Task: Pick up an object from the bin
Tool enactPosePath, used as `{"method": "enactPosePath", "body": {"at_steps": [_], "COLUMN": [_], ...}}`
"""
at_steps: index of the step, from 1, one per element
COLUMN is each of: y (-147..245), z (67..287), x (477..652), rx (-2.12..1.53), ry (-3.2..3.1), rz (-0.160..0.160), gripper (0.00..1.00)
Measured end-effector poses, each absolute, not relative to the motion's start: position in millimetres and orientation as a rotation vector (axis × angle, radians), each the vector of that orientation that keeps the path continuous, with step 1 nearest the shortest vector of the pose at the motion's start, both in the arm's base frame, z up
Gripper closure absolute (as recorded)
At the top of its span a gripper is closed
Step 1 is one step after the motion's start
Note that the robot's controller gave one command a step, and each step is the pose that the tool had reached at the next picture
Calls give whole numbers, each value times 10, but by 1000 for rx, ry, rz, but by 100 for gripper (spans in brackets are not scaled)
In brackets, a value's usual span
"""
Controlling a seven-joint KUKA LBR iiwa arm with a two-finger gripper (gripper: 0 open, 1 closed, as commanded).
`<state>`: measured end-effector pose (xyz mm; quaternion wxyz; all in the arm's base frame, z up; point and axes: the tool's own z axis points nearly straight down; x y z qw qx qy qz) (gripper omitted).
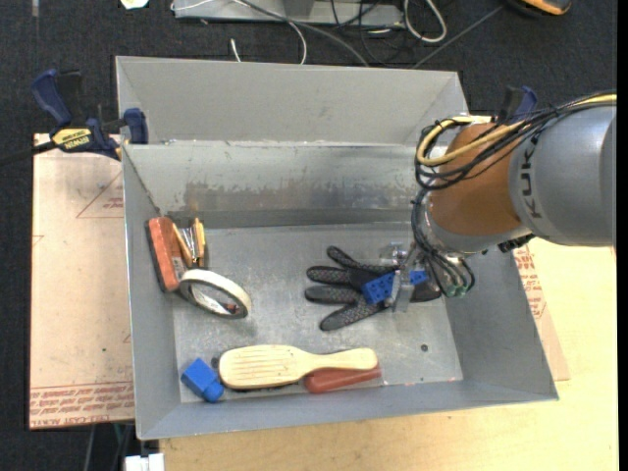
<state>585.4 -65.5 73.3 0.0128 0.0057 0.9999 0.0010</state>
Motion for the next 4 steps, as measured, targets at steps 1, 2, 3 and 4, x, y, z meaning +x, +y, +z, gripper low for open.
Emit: {"method": "enactPosePath", "body": {"at_steps": [1,2,3,4], "y": [-655,-652,-647,-649], "z": [748,878,1266,1709], "x": [5859,5855,5835,5860], "rx": [17,17,16,16], "ry": [3115,3116,3123,3113], "rz": [3,3,5,3], "gripper": [100,100,100,100]}}
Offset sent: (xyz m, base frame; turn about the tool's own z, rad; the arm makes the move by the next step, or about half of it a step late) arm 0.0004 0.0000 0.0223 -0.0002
